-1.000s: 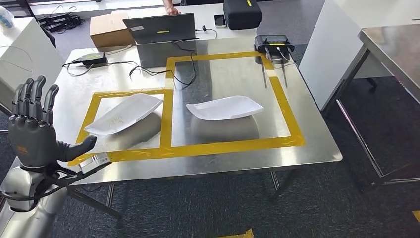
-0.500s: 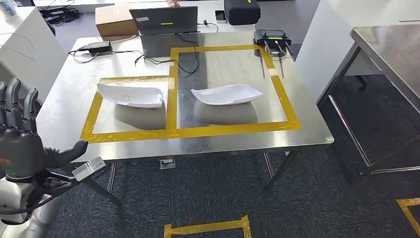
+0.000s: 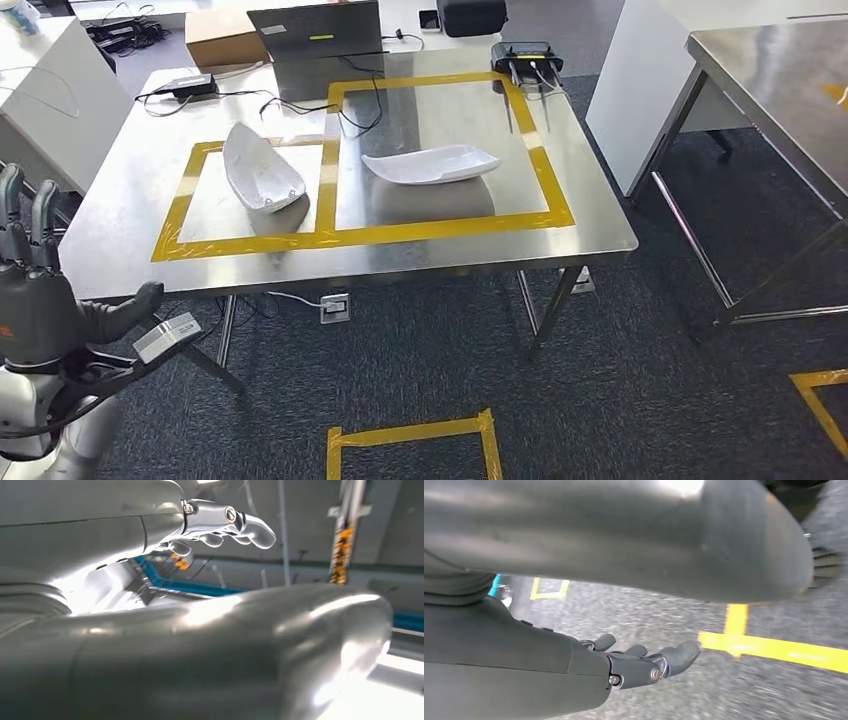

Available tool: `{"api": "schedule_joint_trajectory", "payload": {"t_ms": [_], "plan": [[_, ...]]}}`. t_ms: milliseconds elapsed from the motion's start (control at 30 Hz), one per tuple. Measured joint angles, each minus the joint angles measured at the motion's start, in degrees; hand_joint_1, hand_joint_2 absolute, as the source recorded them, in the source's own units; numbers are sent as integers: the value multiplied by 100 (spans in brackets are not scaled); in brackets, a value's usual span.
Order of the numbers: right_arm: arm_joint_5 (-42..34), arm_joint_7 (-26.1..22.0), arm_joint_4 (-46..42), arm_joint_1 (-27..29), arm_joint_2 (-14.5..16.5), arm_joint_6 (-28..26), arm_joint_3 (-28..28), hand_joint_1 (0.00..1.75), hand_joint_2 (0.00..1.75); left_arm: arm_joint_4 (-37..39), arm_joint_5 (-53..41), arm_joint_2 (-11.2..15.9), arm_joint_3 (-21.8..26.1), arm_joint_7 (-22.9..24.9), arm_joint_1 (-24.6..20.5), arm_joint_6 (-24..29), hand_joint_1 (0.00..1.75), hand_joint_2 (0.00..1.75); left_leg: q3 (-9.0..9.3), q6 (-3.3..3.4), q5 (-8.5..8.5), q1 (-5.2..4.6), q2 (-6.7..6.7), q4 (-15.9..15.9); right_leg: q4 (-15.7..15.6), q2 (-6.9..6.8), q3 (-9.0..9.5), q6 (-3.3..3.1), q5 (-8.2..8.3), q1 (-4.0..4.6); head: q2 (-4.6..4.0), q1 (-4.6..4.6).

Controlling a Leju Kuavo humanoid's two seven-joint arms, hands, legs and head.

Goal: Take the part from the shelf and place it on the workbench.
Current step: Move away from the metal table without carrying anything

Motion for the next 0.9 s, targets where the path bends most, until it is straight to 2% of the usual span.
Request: {"api": "schedule_joint_trajectory", "payload": {"t_ms": [67,100,133,200,233,267,300,333,367,400,433,467,500,533,567,600,633,700,733,767,800,867,900], "plan": [[-26,-1,0,6,2,-31,-21,0,0,19,90,-8,143,37,155,1,0,0,598,59,-7,-22,-8,-824,3,12,-93,49,110,5,0,3],[-42,-13,0,7,3,-53,-36,0,0,21,153,-15,231,60,263,1,0,0,774,90,-74,-42,-11,-1114,-4,20,-105,81,159,1,0,1],[-48,-10,0,9,4,-70,-52,0,0,31,210,-30,333,76,381,1,0,0,850,126,-131,-67,-11,-1273,-21,27,-106,121,210,-6,-1,-5],[-36,33,0,25,4,-80,-77,0,0,88,304,-98,558,86,599,1,0,0,796,217,-48,-75,0,-1331,-59,36,-106,205,293,-21,0,-21],[-18,56,0,33,3,-73,-84,0,0,166,419,-154,673,79,689,0,0,0,747,271,19,-66,9,-1345,-21,35,-135,242,214,-27,-1,-24],[-3,63,0,41,4,-65,-87,0,0,271,592,-208,781,61,772,-1,0,0,685,318,94,-50,18,-1364,101,33,-186,272,27,-28,0,-20],[7,49,0,44,6,-58,-88,0,0,401,808,-254,891,26,862,-2,0,0,608,348,169,-40,29,-1373,342,30,-262,294,-266,-37,0,-15],[15,18,0,43,9,-58,-89,0,0,571,1031,-299,1023,-35,955,-2,0,0,518,371,248,-43,37,-1372,686,27,-354,318,-602,-37,0,-10],[15,-16,0,44,13,-61,-90,0,0,763,1197,-341,1167,-103,1037,-4,0,0,424,376,327,-45,45,-1367,1059,26,-424,336,-845,-38,0,-6],[19,-51,0,43,14,-65,-92,0,0,984,1321,-388,1319,-174,1113,-9,0,0,322,373,408,-47,52,-1358,1378,26,-451,350,-949,-38,0,-5],[33,-75,0,41,14,-68,-93,0,0,1235,1403,-439,1479,-255,1177,-15,0,0,213,363,489,-47,58,-1341,1549,25,-399,358,-895,-38,0,-4],[58,-85,0,39,12,-64,-95,0,0,1506,1457,-492,1645,-344,1229,-20,0,0,100,348,560,-44,62,-1317,1517,24,-247,361,-732,-37,0,-4],[93,-91,0,36,9,-57,-95,0,0,1792,1495,-537,1801,-437,1268,-23,0,0,-5,328,621,-39,65,-1283,1286,24,3,359,-567,-38,0,-3],[135,-91,0,28,7,-39,-95,0,0,2118,1522,-577,1968,-525,1287,-21,0,0,-96,302,674,-37,68,-1243,891,25,331,349,-530,-37,0,0],[168,-99,-1,19,5,-17,-95,0,0,2469,1540,-607,2131,-586,1285,-24,0,0,-159,270,716,-38,69,-1205,475,32,637,319,-582,-27,0,2],[191,-117,-1,10,4,2,-95,0,0,2857,1572,-626,2284,-618,1260,-27,0,0,-188,234,756,-42,71,-1182,148,38,849,281,-678,-13,0,4],[200,-147,-2,1,4,16,-95,0,0,3301,1605,-640,2454,-639,1219,-31,0,0,-196,195,801,-45,73,-1180,-50,44,958,234,-771,3,0,3],[186,-222,-2,-3,4,16,-95,0,0,4176,1670,-657,2784,-602,1146,-46,0,0,-185,118,900,-32,75,-1219,-109,39,925,132,-718,18,0,2],[177,-255,-1,-8,4,11,-95,0,0,4570,1697,-664,2926,-540,1130,-79,0,0,-208,83,875,-18,62,-1206,-114,27,883,84,-655,13,0,-3],[171,-279,-1,-12,2,10,-96,0,0,4911,1725,-670,3035,-432,1132,-155,0,0,-255,53,724,-7,44,-1115,-124,12,823,39,-581,6,0,-6],[169,-288,0,-15,-3,9,-97,0,0,5216,1771,-678,3130,-294,1137,-277,0,0,-319,29,480,1,25,-939,-134,-3,750,4,-506,-5,0,-15],[197,-242,0,-21,-16,20,-98,0,0,5789,1949,-718,3347,97,1172,-742,0,0,-456,-8,-142,9,5,-268,-132,-15,573,-28,-362,-4,0,-28],[220,-202,0,-20,-24,31,-99,0,0,6019,2081,-753,3471,318,1211,-1029,0,0,-482,-21,-298,13,4,66,-128,-13,481,-26,-292,-2,0,-32]]}}
